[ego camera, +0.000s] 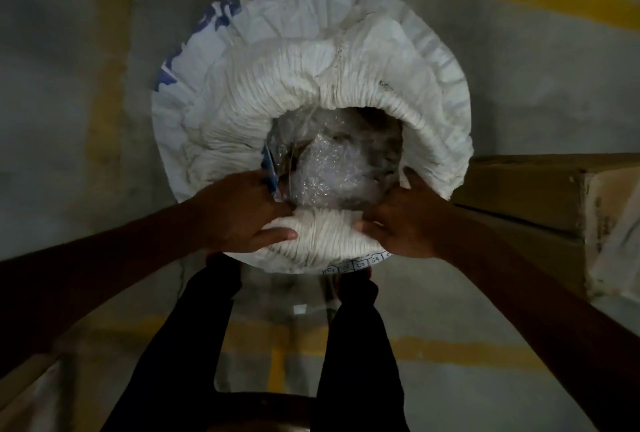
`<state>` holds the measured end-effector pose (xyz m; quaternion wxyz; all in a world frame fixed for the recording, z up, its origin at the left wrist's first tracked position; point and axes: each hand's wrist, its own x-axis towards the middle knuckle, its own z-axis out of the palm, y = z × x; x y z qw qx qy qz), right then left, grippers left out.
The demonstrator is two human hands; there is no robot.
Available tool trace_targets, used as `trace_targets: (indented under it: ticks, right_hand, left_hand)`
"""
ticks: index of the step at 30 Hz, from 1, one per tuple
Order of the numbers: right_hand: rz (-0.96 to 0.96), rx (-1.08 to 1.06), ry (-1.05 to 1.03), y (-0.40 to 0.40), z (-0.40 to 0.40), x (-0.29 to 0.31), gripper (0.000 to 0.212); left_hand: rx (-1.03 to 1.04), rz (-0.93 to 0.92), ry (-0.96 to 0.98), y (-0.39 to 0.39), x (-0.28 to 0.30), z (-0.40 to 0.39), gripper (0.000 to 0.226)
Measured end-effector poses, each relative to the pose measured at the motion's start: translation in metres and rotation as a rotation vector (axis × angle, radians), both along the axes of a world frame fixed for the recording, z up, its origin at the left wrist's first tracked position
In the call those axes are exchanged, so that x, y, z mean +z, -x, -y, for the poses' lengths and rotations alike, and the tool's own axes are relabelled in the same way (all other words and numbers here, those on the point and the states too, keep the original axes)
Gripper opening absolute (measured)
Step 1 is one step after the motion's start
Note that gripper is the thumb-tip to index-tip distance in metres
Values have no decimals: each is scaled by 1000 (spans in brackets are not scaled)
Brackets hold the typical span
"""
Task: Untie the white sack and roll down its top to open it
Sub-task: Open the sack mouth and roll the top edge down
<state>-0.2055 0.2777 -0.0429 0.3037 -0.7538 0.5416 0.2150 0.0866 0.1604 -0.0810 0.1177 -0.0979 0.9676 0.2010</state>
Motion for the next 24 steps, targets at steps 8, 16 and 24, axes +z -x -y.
trace_targets:
  ticks: [8, 16, 24]
  right_hand:
    - [62, -129, -79, 4, -22, 6, 78]
    - [79, -114, -36, 0, -42, 20, 64]
    - [423, -714, 356, -8, -33, 10, 53]
  left_hand:
    - [269, 83, -414, -20, -5, -16, 89]
    - [226, 47, -327, 2, 15, -36, 88]
    - [628, -179, -76, 25, 16, -26, 62]
